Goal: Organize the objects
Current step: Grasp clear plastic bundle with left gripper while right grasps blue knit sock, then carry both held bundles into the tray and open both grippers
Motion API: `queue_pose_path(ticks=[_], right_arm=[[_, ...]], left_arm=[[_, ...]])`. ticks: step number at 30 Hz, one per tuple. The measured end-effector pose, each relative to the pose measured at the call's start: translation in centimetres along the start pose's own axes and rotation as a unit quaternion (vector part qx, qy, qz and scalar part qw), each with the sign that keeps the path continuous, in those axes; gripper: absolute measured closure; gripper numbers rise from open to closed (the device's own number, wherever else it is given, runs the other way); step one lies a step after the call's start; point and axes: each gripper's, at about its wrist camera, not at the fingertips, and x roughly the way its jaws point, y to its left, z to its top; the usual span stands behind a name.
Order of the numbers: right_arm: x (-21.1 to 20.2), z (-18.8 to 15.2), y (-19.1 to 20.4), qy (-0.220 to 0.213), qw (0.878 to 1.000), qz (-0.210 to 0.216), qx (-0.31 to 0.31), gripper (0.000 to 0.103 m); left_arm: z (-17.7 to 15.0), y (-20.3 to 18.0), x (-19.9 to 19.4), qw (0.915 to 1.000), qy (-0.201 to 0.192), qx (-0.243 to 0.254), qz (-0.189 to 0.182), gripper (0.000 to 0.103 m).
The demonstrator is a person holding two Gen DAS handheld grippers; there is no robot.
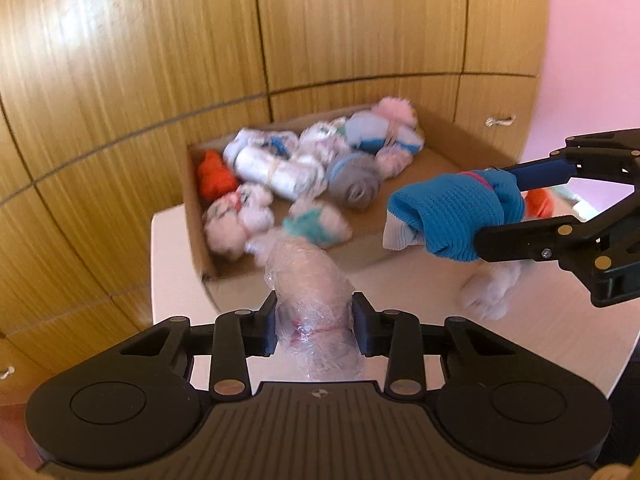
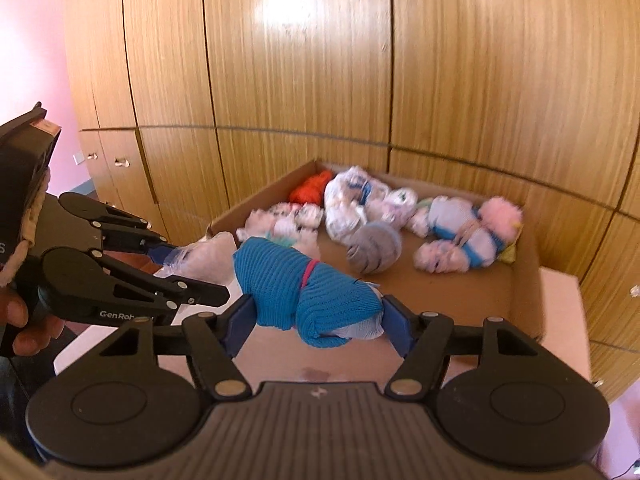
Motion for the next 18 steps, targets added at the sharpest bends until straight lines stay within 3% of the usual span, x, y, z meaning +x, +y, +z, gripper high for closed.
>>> queue_pose_path(ticks=[9,18], right_arm=[[-1.9,2.8,-5.1,-0.012,0.998,-0.057,-0.006,0.039],[1.1,4.2,-10.5,0.016,0.997,-0.076,0.012,0.039]], left_arm=[[6.4,-3.5,0.6,0.9982,-0.023,0.042,-0.036,0.061],[11.2,-7.3,7.0,0.9944,0.002,0.072,-0.077,0.061]])
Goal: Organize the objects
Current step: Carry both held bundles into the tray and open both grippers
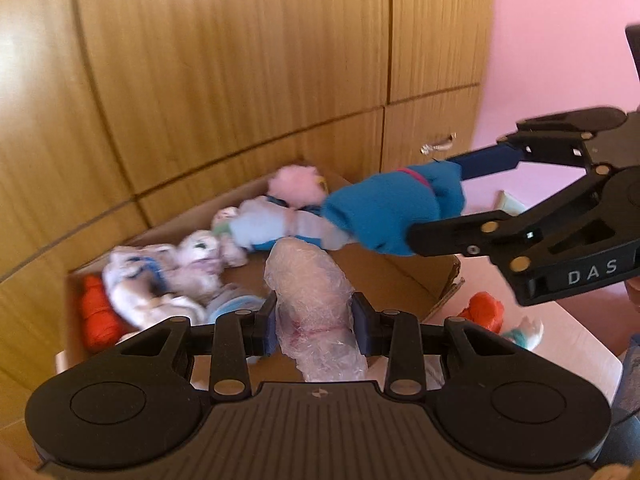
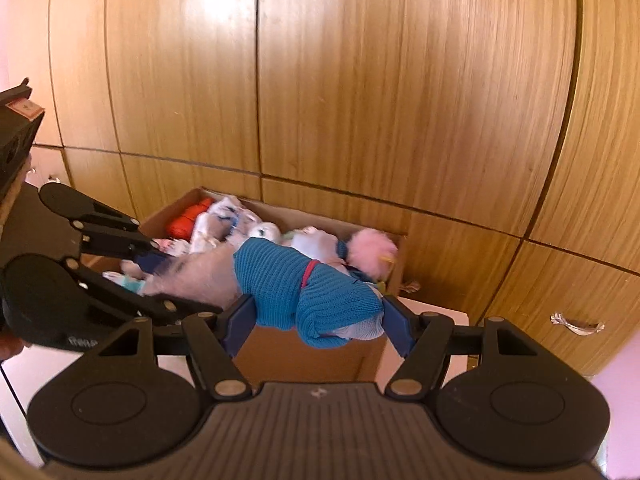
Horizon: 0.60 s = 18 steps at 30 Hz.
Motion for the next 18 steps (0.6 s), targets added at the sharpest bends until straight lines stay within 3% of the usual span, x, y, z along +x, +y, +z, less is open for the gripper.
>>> queue_pose_path(ticks=[12,18], right_arm=[[4.4,-0.5,-1.0,0.039,0.999,0.008,-0.005,0.038],[6.0,-0.5,-0.6,0.054,0.998,0.016,-0.018,0.038]], left_arm=[[0.4,1.6,6.3,0.9984,0.050,0.023,0.010,0.061],[0.0,2.4,6.8,0.9975,0.056,0.035,0.026,0.061]])
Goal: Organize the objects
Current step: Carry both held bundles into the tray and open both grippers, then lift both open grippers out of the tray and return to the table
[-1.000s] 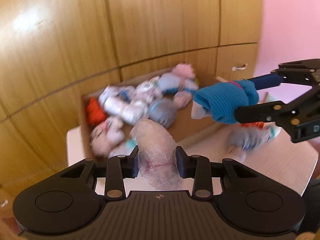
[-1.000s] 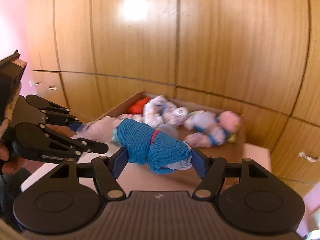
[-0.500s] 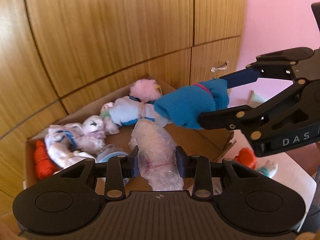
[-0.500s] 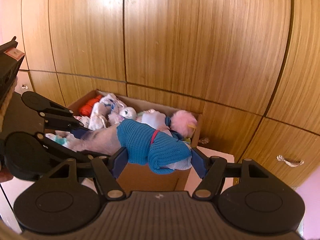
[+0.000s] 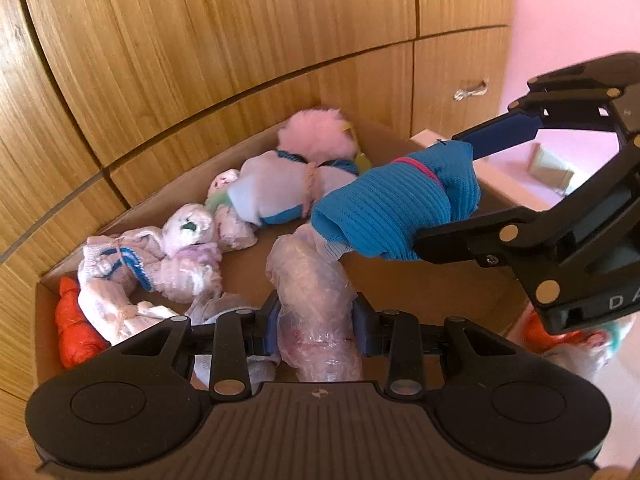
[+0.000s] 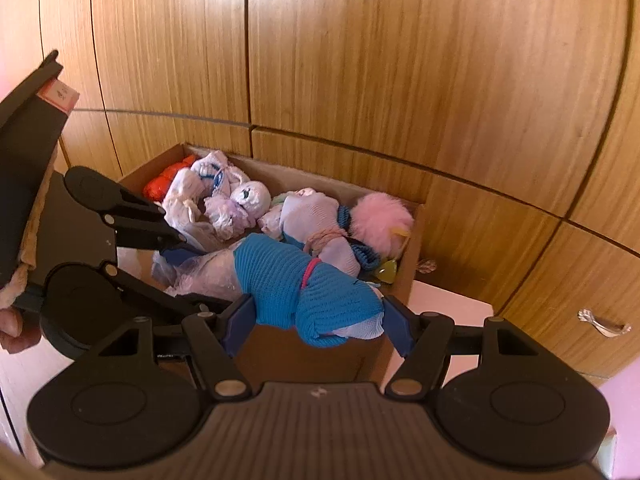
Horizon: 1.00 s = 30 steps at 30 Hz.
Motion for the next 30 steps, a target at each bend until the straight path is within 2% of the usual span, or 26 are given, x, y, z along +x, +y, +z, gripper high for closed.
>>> queue_pose_path(ticks=[10,13,18,20,24,27,30], right_arm=[[2.8,-0.1,0.0,0.036,0.999,0.001,-0.015,0.039],[3.0,0.1,0.1,0.039,0.999,0.000,-0.022,0.038],[2.6,0.3,0.2,0.038,0.999,-0.002,-0.027,0.037],[2.4,0.3,0.2,0.036,0.999,-0.001,-0.027,0.036],[1.6,0.5,0.4,0.022,0.999,-0.001,-0.027,0.029],[0.9,0.6,0.8,0.016,0.999,-0.004,-0.033,0.029],[-0.2,0.7,0.6,0.006,1.000,-0.005,-0.027,0.029]], left_arm=[[0.3,0.4,0.6,0.9999,0.000,0.007,0.014,0.059],[0.3,0.0,0.7,0.9995,0.002,0.019,0.026,0.059],[0.4,-0.1,0.7,0.9993,0.006,0.025,0.025,0.056],[0.4,-0.2,0.7,0.9993,0.008,0.027,0.025,0.053],[0.4,-0.6,0.2,0.9993,0.004,0.034,0.018,0.035],[0.6,-1.1,-0.1,0.9980,-0.003,0.048,0.041,0.030],[0.7,-0.8,-0.7,0.9987,-0.003,0.039,0.033,0.029]])
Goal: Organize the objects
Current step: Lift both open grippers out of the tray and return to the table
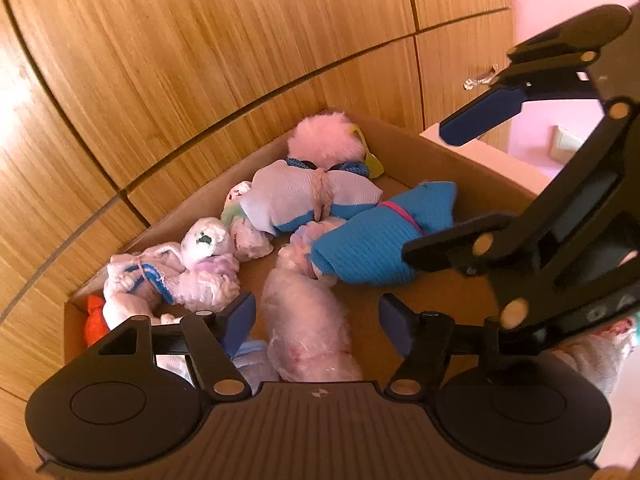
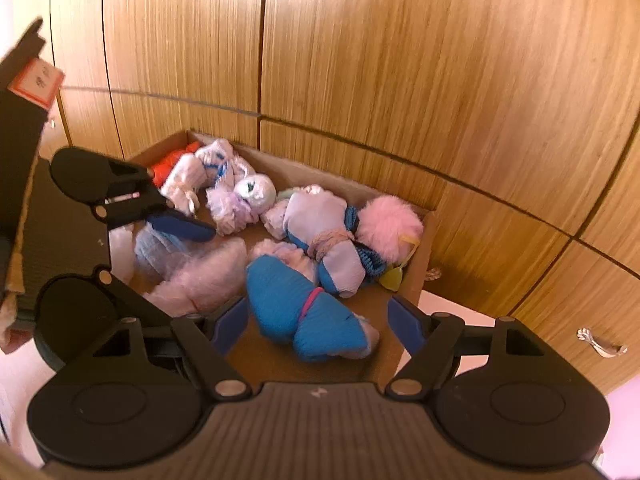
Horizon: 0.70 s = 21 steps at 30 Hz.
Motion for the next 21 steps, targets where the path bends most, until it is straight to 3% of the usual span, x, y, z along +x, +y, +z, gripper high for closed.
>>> queue_pose_path(ticks=[8,14,21], right_arm=[[-6.4,-1.5,-0.8,-0.044,0.998,-0.022,0.049,0.028],[-11.3,-5.6,0.0,-0.071,0.993,-0.026,0.090,0.023],[-10.5,-12.2,0.6,-0.040,0.993,-0.021,0.108,0.026]], left_arm=[[-1.0,1.1,-4.4,0.9995,-0.030,-0.012,0.000,0.024],[-4.3,1.8,-8.7,0.9980,-0.054,-0.026,-0.020,0.019],[-8.4,-1.0,-9.7,0.9963,-0.054,-0.001,-0.067,0.019]])
